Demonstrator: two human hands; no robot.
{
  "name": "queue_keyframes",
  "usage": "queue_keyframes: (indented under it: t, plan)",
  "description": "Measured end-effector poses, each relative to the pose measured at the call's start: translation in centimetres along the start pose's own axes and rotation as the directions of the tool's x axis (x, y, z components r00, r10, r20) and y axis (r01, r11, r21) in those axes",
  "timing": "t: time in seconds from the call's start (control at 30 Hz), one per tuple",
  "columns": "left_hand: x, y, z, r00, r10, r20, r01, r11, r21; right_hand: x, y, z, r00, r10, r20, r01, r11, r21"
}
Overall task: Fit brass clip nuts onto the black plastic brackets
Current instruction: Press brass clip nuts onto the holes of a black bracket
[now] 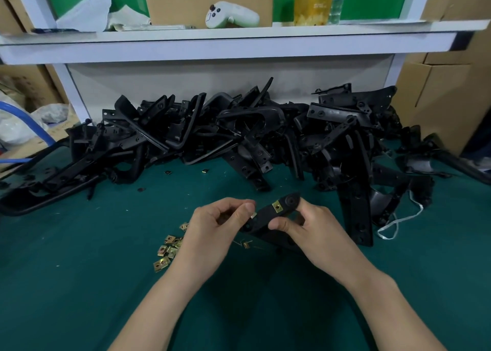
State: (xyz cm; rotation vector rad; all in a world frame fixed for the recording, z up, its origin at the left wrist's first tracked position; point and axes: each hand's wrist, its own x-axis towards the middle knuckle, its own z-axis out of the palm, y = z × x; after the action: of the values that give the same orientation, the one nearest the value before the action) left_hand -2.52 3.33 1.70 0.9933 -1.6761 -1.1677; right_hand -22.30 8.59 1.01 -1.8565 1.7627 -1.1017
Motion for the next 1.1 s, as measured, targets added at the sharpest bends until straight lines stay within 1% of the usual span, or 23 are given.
queue_keyframes:
  t: [0.3,0.73,0.93,1.1]
  plan:
    - [0.1,0.1,-0.5,0.998,-0.014,0.055,0.016,1.000,-0.025,0.0,0.0,0.0,1.000,-0.007,-0.004,0.007,0.999,-0.042]
    - [0.2,0.0,-0.9,0.994,-0.014,0.104,0.012,1.000,0.017,0.0,0.1,0.1,0.999,-0.031,0.013,0.032,0.998,-0.053]
    - [0.2,-0.1,-1.0,0.992,-0.014,0.129,0.012,1.000,0.015,0.0,0.3,0.2,0.999,-0.034,0.013,0.035,0.994,-0.101]
    - [0.2,-0.2,-0.9,0.992,-0.012,0.124,0.011,1.000,0.006,0.0,0.3,0.2,0.999,-0.044,0.008,0.044,0.991,-0.130]
